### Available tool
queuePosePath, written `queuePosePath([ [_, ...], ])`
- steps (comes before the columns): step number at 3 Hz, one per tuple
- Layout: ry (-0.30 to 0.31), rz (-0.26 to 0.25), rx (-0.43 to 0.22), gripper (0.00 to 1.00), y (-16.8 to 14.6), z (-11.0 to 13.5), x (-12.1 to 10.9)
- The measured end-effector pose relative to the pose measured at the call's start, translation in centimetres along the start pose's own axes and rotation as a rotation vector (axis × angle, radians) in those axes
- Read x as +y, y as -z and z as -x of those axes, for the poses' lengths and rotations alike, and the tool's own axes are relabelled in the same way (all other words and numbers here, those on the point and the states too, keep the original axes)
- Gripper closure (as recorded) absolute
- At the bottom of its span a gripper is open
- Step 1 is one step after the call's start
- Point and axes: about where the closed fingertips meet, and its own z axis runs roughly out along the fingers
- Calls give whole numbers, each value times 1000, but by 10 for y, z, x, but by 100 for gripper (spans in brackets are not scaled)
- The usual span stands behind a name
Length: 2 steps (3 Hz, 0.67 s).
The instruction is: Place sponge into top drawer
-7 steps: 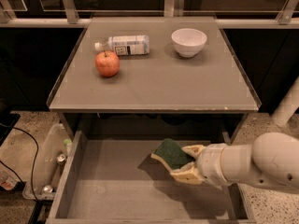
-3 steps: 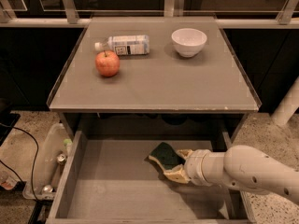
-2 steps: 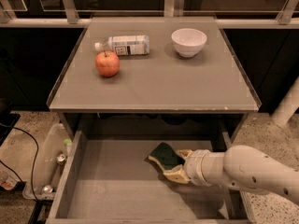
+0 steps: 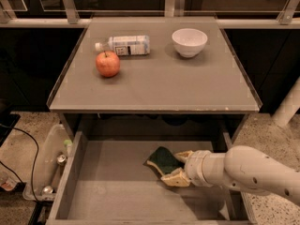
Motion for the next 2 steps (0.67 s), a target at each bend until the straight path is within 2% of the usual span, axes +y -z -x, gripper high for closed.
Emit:
queuePosePath([
  [1,0,0,0,0,0,0,0],
  [2,0,0,0,0,0,0,0],
])
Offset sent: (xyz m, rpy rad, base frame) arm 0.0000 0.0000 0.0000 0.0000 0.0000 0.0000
